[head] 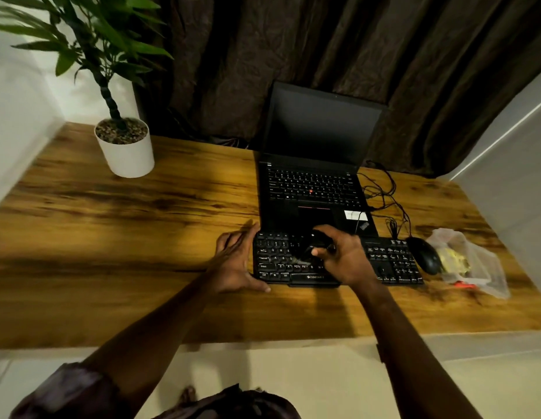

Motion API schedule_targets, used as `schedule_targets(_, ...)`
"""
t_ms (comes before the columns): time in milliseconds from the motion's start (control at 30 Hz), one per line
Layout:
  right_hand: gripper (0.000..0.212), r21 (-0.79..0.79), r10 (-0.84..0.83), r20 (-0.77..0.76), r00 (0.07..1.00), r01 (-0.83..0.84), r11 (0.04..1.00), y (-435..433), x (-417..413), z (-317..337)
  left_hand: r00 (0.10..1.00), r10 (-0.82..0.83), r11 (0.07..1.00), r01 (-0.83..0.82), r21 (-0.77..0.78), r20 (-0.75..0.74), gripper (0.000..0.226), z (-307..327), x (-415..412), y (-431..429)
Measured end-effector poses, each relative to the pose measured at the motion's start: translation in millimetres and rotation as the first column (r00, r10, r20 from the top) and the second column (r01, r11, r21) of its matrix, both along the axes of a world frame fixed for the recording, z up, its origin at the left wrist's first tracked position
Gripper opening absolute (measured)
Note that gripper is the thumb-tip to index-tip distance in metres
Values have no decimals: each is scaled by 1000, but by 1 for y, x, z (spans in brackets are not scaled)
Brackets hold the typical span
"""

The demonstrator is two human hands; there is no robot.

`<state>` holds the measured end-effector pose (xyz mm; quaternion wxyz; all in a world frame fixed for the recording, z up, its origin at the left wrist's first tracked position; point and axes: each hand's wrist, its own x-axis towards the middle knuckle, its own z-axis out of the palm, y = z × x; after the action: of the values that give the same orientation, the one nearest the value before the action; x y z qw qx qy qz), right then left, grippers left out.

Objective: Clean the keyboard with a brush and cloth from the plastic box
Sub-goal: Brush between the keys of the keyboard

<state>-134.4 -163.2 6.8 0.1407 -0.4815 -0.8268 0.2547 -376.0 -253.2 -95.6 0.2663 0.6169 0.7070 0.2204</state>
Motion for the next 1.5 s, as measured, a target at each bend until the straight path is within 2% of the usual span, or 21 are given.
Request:
schedule_targets(100, 54, 4, -6, 16, 1000, 6, 1000, -1, -8, -5, 1000, -11, 1000, 11, -3, 12, 154, 1, -2, 0)
schedule_targets(200, 49, -8, 86, -16, 996, -86, 996, -11, -38, -8, 998, -12, 999, 14, -36, 55, 155, 3, -4, 2)
schedule_targets(367, 43, -31, 204, -93, 975, -208, 978, -24, -83, -10, 999, -36, 999, 36, -30, -5, 154, 5, -5, 2)
schedule_targets(467, 43, -21, 192, -107, 975, -195, 980, -21, -78, -9, 999, -31, 999, 32, -28, 10, 155, 5, -5, 1)
schedule_targets(667, 51, 2, 40, -40, 998, -40, 999, -9, -38, -7, 999, -11, 1000, 12, -20, 51, 154, 5, -3, 3)
schedule_targets(933, 43, 6, 243, -116, 963, -244, 970, -35, -85, -9, 1000, 2, 1000, -3, -16, -13, 153, 0, -4, 4)
schedule_targets(1000, 42, -12, 205, -143, 968, -209, 978, -30, -78, -8, 1000, 6, 1000, -6, -12, 4, 155, 0, -3, 4)
schedule_targets(1133, 48, 4, 96, -85, 992, -96, 995, -19, -42, -5, 998, 15, 1000, -14, -14, 67, 155, 1, -3, 4)
schedule_targets(1267, 52, 1, 30, -34, 999, -30, 1000, -17, -26, -3, 998, -4, 1000, 4, -6, 58, 156, -1, -4, 3)
schedule_targets(1333, 52, 8, 57, -19, 998, -56, 998, -20, -35, -1, 998, -11, 1000, 12, -4, 66, 155, -1, -4, 3)
schedule_targets(1500, 45, -14, 203, -127, 971, -206, 978, -41, -74, -6, 999, -47, 998, 47, 35, -3, 151, 5, -3, 3)
